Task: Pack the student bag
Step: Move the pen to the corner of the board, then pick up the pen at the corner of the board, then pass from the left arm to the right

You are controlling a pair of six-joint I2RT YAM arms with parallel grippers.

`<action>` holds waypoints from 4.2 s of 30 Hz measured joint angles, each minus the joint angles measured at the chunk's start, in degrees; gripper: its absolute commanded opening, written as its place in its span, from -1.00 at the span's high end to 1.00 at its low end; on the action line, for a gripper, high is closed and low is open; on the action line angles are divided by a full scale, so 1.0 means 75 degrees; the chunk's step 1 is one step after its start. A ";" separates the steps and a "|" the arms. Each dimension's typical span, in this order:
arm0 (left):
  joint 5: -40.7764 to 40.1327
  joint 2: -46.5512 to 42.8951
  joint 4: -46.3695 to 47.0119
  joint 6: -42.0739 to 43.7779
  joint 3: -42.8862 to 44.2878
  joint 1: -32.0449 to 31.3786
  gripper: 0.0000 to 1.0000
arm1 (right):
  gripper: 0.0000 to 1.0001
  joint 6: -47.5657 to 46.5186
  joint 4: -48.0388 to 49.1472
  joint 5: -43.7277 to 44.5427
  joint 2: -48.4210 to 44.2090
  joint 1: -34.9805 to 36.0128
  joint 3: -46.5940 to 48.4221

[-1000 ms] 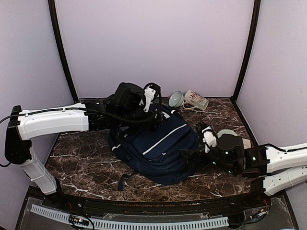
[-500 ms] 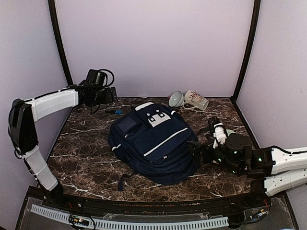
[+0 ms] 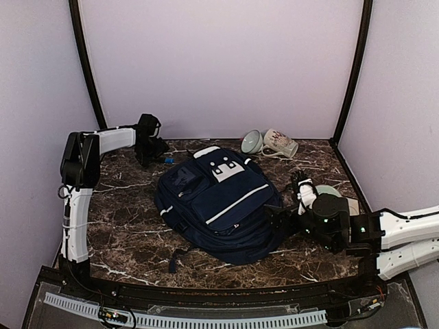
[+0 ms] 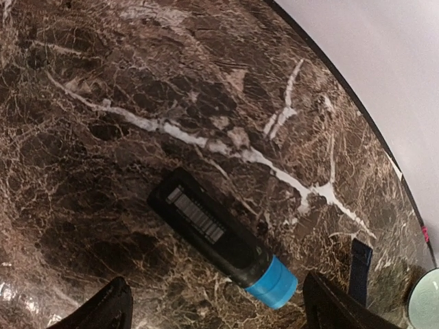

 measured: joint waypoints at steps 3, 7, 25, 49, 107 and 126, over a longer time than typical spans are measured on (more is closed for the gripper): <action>0.0376 0.0213 -0.0035 -0.0670 0.0172 0.0204 -0.76 | -1.00 -0.0047 0.0178 0.0087 0.0079 -0.0015 -0.0079; 0.0761 0.0411 -0.0020 -0.1376 0.0376 0.0367 -0.71 | -1.00 -0.0146 0.0326 0.0210 0.0239 -0.0023 -0.0187; 0.1341 0.1670 -0.0533 -0.1891 0.2299 0.0376 1.00 | -1.00 -0.0370 0.0749 0.0341 0.0662 -0.0306 -0.0248; -0.0734 0.0469 -0.1247 0.0804 0.0813 0.0341 1.00 | -1.00 -0.0667 0.0772 -0.0283 0.0609 -0.0831 -0.0172; -0.0289 -0.1988 0.1705 0.3404 -0.4060 0.0315 0.75 | -1.00 -0.0481 0.0621 -0.1128 0.0280 -0.0848 -0.0015; 0.1148 -0.7359 0.4887 0.5811 -0.8113 -0.1999 1.00 | -1.00 -0.0143 0.0023 -0.3010 -0.0970 -0.0935 -0.0137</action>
